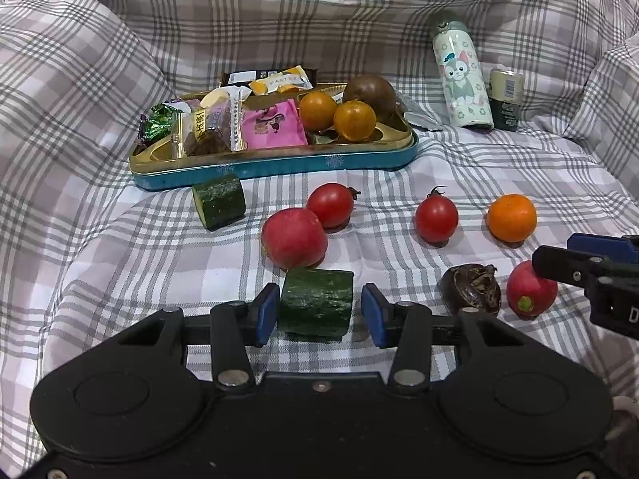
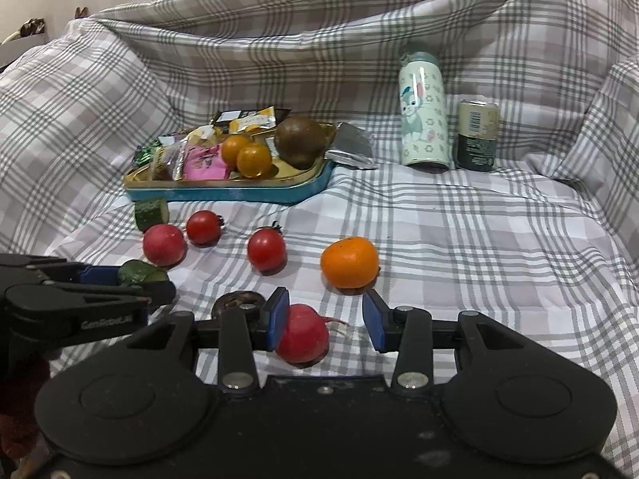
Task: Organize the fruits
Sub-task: 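Close the right tool on the radish while the left tool grasps the cucumber piece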
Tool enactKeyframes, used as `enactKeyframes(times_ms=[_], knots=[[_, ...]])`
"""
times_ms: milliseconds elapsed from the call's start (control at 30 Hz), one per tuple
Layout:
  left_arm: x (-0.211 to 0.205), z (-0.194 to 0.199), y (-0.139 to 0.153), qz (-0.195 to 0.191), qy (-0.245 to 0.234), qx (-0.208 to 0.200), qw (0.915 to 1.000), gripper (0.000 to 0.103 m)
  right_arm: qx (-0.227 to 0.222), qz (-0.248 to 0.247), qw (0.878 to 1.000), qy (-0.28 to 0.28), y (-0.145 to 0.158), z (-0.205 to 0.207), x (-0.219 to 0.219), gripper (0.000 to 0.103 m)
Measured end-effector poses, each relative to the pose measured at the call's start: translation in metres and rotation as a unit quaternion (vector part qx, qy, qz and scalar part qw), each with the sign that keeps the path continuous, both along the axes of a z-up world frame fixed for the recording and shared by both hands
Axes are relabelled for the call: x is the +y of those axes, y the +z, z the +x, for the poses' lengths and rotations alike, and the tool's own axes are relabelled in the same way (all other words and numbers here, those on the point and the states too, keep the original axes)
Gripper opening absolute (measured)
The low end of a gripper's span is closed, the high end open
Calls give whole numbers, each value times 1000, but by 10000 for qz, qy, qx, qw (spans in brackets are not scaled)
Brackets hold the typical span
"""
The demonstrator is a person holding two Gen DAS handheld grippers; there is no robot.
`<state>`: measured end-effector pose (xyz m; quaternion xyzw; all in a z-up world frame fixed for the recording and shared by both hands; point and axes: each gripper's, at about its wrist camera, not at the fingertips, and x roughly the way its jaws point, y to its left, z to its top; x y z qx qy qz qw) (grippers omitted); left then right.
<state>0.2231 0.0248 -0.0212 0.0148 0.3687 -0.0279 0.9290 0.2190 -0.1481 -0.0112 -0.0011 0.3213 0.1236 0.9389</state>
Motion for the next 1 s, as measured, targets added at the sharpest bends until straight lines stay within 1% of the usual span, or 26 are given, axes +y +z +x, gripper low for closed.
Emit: enactKeyframes(times_ms=[333,533,633,733,867,1000], knots=[[-1,3,-5,88,25,51,9999,53,60,-113,9990,433,-4,-4,13,48],[-1,3,-6,74,36,46,10000,53,196,-22,9986,481,-6,-3,13,49],[-1,2,-5,81,29,41,10000,53,433,89,9976,542,-7,1,11,49],[0,2,-5,79,14,34,10000,53,689,78,9956,628,-13,3,13,49],[0,2,-6,61,20,32,10000,53,647,-71,9956,679,-16,0,17,49],[0,2,-6,72,21,20,10000,53,623,-77,9961,622,-16,2,18,49]])
